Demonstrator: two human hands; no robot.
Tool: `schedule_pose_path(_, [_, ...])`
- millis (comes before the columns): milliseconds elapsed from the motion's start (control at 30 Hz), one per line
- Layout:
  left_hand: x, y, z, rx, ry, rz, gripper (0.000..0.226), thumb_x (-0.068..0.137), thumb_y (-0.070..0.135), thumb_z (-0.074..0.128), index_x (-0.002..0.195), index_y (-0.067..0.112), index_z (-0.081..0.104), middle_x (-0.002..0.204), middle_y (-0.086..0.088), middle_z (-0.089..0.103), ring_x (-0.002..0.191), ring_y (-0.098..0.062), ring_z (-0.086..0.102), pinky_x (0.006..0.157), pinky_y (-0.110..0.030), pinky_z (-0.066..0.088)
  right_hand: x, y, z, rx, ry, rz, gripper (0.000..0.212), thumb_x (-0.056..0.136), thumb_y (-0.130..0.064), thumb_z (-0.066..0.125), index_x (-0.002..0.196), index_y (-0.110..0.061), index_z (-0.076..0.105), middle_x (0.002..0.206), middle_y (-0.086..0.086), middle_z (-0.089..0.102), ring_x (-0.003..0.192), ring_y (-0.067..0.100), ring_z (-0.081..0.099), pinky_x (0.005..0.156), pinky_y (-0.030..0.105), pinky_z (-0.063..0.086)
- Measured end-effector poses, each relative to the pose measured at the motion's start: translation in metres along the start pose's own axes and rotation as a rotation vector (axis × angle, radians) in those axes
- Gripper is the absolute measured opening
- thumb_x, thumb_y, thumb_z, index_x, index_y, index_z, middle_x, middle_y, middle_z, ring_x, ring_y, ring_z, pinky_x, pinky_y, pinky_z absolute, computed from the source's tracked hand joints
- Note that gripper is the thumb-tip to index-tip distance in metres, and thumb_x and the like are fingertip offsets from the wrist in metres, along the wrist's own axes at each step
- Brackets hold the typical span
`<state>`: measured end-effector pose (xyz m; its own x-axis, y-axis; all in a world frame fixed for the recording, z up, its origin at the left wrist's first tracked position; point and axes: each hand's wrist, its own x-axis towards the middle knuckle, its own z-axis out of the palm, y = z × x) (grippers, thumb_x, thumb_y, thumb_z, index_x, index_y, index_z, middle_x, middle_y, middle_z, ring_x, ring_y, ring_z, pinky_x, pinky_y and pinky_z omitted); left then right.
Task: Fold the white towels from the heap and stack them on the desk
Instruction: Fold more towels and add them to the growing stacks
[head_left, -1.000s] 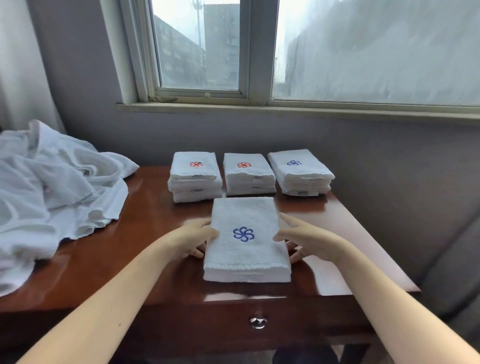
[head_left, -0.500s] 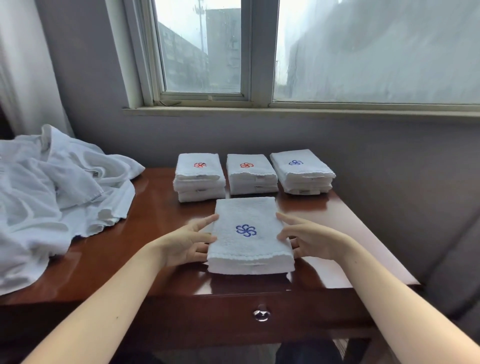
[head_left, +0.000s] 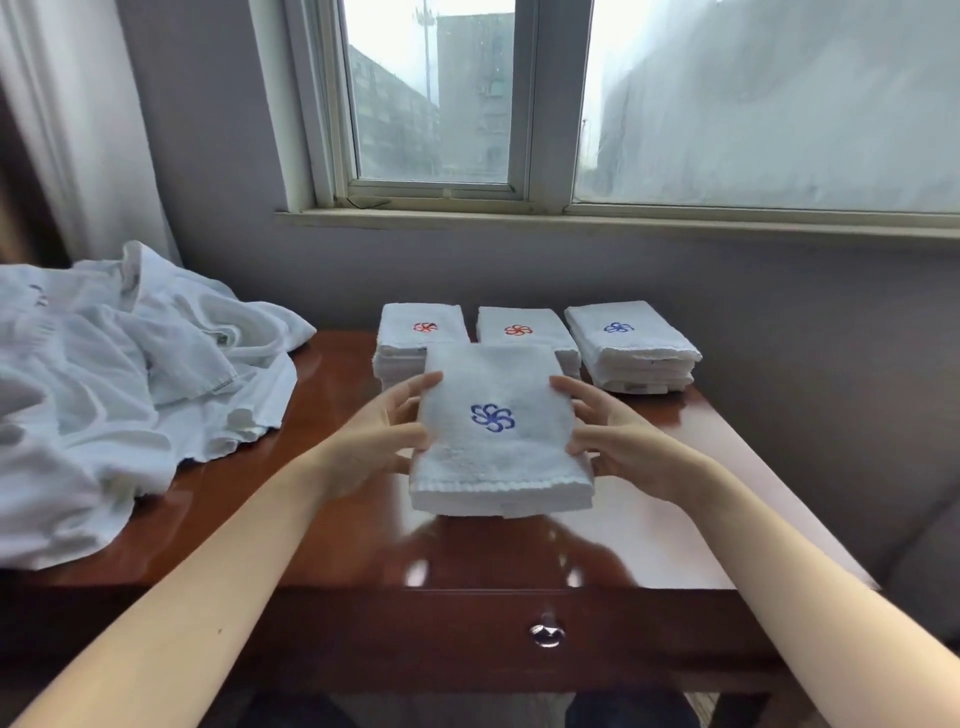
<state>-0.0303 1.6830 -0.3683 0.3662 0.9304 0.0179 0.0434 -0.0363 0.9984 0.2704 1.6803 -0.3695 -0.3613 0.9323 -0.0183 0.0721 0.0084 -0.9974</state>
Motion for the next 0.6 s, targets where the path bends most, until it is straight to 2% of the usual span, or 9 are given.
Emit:
schedule_pose_path(67, [0.001, 0.014, -0.01, 0.064, 0.011, 0.065, 0.082, 0.069, 0.004, 0.059, 0.142, 0.037, 0.043, 0.131, 0.003, 0.059, 0.112, -0.014, 0.065, 0.078, -0.034, 0.058, 0.012, -0.01, 0.001, -0.008, -0.014, -0.062, 0.079, 0.068, -0.002, 0.06, 0.137, -0.04, 0.046, 0.116, -0.012, 0.067, 0.096, 0.014, 0.068, 0.068, 0.032, 0.055])
schedule_pose_path(133, [0.006, 0.028, -0.02, 0.141, 0.038, 0.121, 0.085, 0.068, 0.003, 0.057, 0.146, 0.034, 0.039, 0.136, 0.004, 0.056, 0.115, -0.012, 0.063, 0.081, -0.031, 0.056, 0.028, -0.021, 0.004, -0.034, -0.02, -0.116, 0.082, 0.069, 0.0, 0.057, 0.139, -0.041, 0.043, 0.121, -0.014, 0.066, 0.099, 0.015, 0.068, 0.069, 0.031, 0.057])
schedule_pose_path(233, [0.023, 0.049, -0.04, 0.217, 0.077, 0.161, 0.09, 0.067, 0.002, 0.054, 0.15, 0.027, 0.034, 0.138, 0.002, 0.055, 0.117, -0.013, 0.061, 0.083, -0.025, 0.053, 0.06, -0.037, 0.011, -0.073, -0.006, -0.201, 0.085, 0.068, 0.001, 0.053, 0.144, -0.037, 0.041, 0.138, -0.009, 0.056, 0.091, 0.006, 0.066, 0.062, 0.017, 0.051])
schedule_pose_path(267, [0.031, 0.056, -0.047, 0.239, 0.09, 0.167, 0.09, 0.066, 0.001, 0.053, 0.151, 0.026, 0.034, 0.138, 0.001, 0.056, 0.115, -0.012, 0.062, 0.082, -0.024, 0.053, 0.072, -0.042, 0.013, -0.066, 0.003, -0.22, 0.085, 0.068, 0.001, 0.052, 0.144, -0.037, 0.041, 0.14, -0.008, 0.054, 0.091, 0.006, 0.065, 0.061, 0.016, 0.051])
schedule_pose_path(367, [0.06, 0.074, -0.07, 0.309, 0.153, 0.19, 0.09, 0.066, 0.002, 0.052, 0.15, 0.026, 0.035, 0.14, 0.002, 0.054, 0.116, -0.01, 0.061, 0.087, -0.025, 0.054, 0.114, -0.056, 0.015, -0.076, 0.043, -0.268, 0.084, 0.067, 0.0, 0.05, 0.143, -0.037, 0.042, 0.138, -0.007, 0.055, 0.099, 0.013, 0.067, 0.072, 0.034, 0.051])
schedule_pose_path(467, [0.093, 0.087, -0.092, 0.344, 0.227, 0.193, 0.09, 0.064, 0.005, 0.054, 0.149, 0.028, 0.038, 0.14, 0.003, 0.054, 0.123, -0.009, 0.057, 0.096, -0.033, 0.052, 0.158, -0.073, 0.015, -0.077, 0.08, -0.274, 0.082, 0.063, -0.006, 0.051, 0.136, -0.043, 0.047, 0.142, -0.003, 0.052, 0.095, 0.012, 0.063, 0.064, 0.033, 0.051])
schedule_pose_path(533, [0.113, 0.092, -0.105, 0.331, 0.255, 0.18, 0.088, 0.063, 0.006, 0.054, 0.147, 0.03, 0.04, 0.138, 0.002, 0.055, 0.12, -0.01, 0.059, 0.09, -0.033, 0.054, 0.185, -0.081, 0.013, -0.052, 0.085, -0.257, 0.08, 0.062, -0.007, 0.05, 0.131, -0.045, 0.049, 0.132, -0.005, 0.059, 0.085, 0.01, 0.064, 0.056, 0.03, 0.052])
schedule_pose_path(600, [0.132, 0.095, -0.114, 0.331, 0.28, 0.172, 0.088, 0.062, 0.007, 0.053, 0.146, 0.031, 0.041, 0.136, 0.002, 0.056, 0.116, -0.01, 0.062, 0.075, -0.023, 0.055, 0.21, -0.084, 0.011, -0.035, 0.092, -0.243, 0.079, 0.062, -0.006, 0.05, 0.131, -0.043, 0.05, 0.117, -0.009, 0.066, 0.074, 0.009, 0.064, 0.051, 0.027, 0.05])
